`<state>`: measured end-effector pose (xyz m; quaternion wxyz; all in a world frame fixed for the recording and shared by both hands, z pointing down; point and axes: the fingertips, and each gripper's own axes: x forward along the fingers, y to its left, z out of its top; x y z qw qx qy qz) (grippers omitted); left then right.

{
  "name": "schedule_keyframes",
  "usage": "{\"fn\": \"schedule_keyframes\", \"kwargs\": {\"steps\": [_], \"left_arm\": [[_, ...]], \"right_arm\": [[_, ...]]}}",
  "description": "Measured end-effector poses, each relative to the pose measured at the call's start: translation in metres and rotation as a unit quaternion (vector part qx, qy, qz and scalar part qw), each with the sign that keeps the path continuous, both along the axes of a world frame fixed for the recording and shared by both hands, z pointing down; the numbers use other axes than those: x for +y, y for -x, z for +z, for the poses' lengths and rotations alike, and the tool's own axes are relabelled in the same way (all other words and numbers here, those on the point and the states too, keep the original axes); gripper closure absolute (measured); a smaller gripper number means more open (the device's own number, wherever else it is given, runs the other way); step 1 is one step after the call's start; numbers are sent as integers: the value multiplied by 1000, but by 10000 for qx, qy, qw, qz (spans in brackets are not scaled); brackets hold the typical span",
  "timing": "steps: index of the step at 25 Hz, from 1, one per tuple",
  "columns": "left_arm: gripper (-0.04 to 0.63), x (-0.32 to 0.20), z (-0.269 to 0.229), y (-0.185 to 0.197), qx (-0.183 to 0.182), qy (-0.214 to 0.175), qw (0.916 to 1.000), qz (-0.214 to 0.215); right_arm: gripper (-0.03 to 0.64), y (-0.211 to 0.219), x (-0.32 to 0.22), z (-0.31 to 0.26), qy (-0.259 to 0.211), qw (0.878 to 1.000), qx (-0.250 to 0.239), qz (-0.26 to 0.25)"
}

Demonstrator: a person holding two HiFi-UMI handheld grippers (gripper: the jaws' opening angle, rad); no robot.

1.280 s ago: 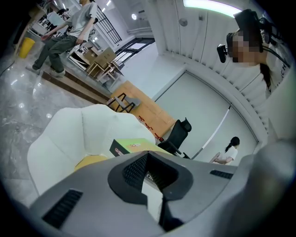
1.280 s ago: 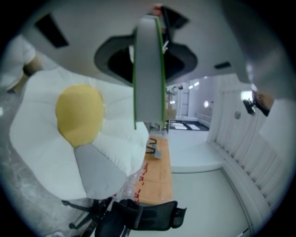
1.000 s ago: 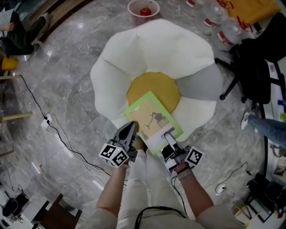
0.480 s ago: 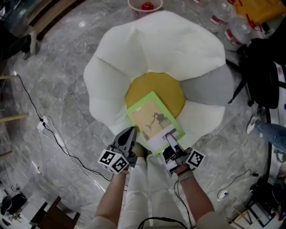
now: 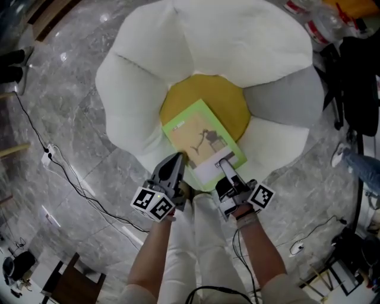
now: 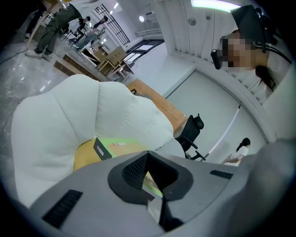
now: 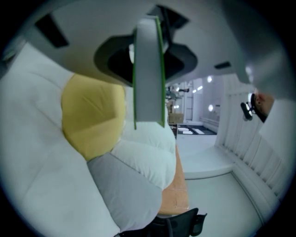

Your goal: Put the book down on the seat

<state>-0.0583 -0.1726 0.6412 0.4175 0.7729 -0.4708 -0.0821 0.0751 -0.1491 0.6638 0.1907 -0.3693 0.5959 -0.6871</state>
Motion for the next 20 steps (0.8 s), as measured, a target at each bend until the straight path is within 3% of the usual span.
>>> {"fn": "schedule_keyframes", "kwargs": {"steps": [6, 20], "left_arm": [[572, -4, 46, 1, 20, 133, 9999, -37], [572, -3, 75, -9, -50, 146, 9999, 59]], "right_arm": [[463, 1, -10, 48, 63, 9999, 63, 82], [463, -5, -24, 86, -55, 9992, 177, 346]]}}
